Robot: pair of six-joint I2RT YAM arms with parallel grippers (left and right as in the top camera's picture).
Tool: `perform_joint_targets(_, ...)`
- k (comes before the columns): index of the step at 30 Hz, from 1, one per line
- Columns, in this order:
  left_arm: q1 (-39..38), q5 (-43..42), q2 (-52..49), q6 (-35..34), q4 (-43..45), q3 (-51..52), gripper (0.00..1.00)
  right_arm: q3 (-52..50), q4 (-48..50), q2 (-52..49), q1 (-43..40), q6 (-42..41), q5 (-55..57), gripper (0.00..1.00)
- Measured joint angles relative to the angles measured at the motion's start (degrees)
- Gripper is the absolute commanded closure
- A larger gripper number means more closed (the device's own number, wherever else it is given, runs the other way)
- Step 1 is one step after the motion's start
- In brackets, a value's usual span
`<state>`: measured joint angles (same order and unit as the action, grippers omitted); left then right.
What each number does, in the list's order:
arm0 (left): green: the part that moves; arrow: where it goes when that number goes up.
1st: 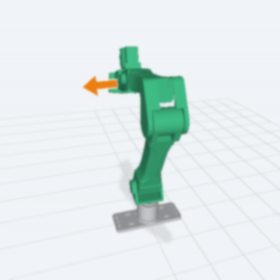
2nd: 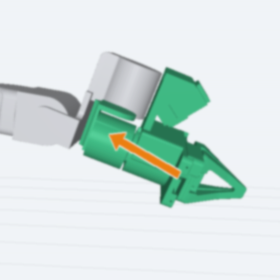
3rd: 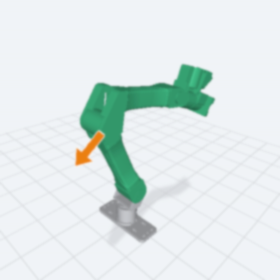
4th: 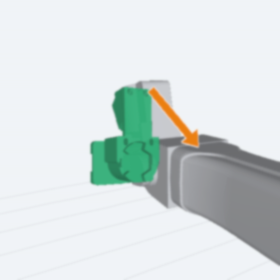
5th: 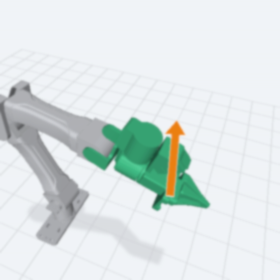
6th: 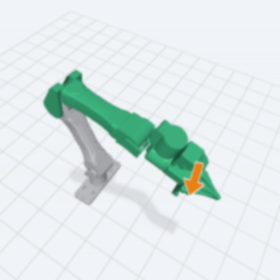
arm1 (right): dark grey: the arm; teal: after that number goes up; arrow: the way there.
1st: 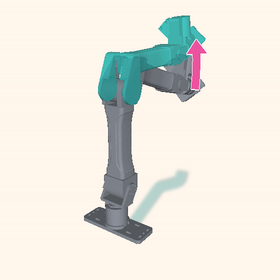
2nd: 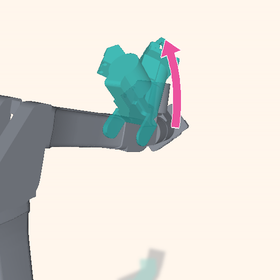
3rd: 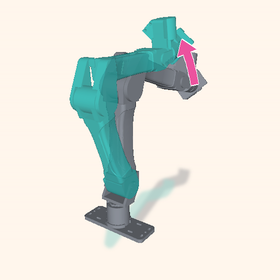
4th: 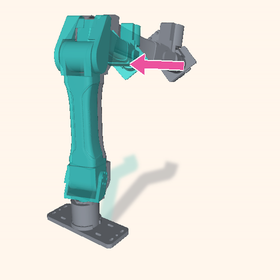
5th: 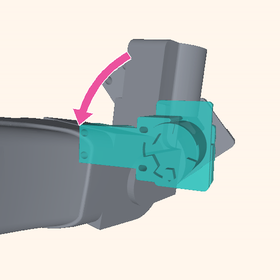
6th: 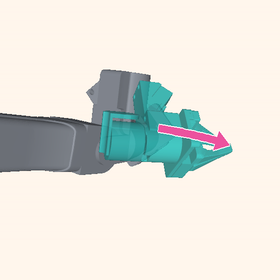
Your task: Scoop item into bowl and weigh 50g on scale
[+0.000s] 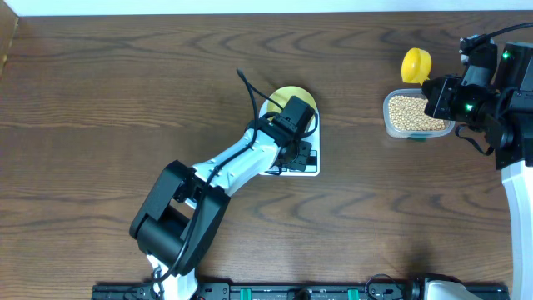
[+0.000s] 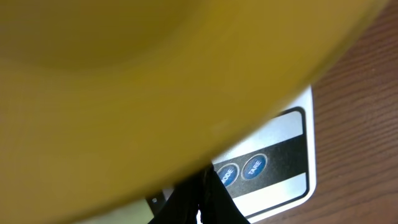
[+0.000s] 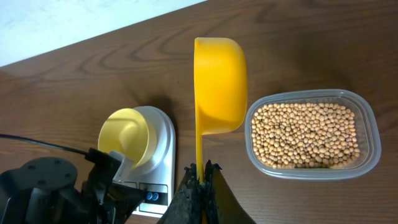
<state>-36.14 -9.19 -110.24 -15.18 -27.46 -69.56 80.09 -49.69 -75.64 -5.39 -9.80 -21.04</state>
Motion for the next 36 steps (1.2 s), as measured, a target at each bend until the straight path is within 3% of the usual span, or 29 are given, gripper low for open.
perform_joint_targets(12, -0.04, -0.09, -0.07, -1.53, -2.73, -1.51, 0.93, 0.00, -0.17, 0.00, 0.00, -0.02, 0.00, 0.99)
perform_joint_targets(17, 0.02, 0.57, 6.60, -1.55, -4.35, 0.48, 0.90, 0.00, -0.31, 0.00, 0.00, -0.02, 0.00, 0.99)
perform_joint_targets(19, 0.02, 0.57, 12.37, -1.60, -4.96, 0.55, 0.75, 0.00, -0.37, 0.00, 0.00, -0.02, 0.00, 0.99)
perform_joint_targets(22, 0.09, 0.57, 23.17, -1.79, -6.45, 0.48, 0.61, 0.00, -0.52, 0.00, 0.00, -0.02, 0.00, 0.99)
perform_joint_targets(24, 0.44, 0.57, 29.46, -1.70, -8.63, 0.39, 0.45, 0.00, -0.85, 0.00, 0.00, -0.02, 0.00, 0.99)
perform_joint_targets(28, 3.02, 0.57, 38.40, -1.95, -13.88, 0.37, 0.22, 0.00, -2.05, 0.00, 0.00, 0.00, 0.00, 0.99)
perform_joint_targets(33, 10.34, 3.21, 44.94, -2.05, -19.08, 0.37, 0.07, 0.00, -2.99, 0.00, 0.00, 0.00, 0.02, 0.99)
perform_joint_targets(36, 16.26, 6.54, 47.43, -2.27, -21.03, 0.37, 0.05, 0.00, -2.60, 0.00, 0.00, 0.02, 0.00, 0.99)
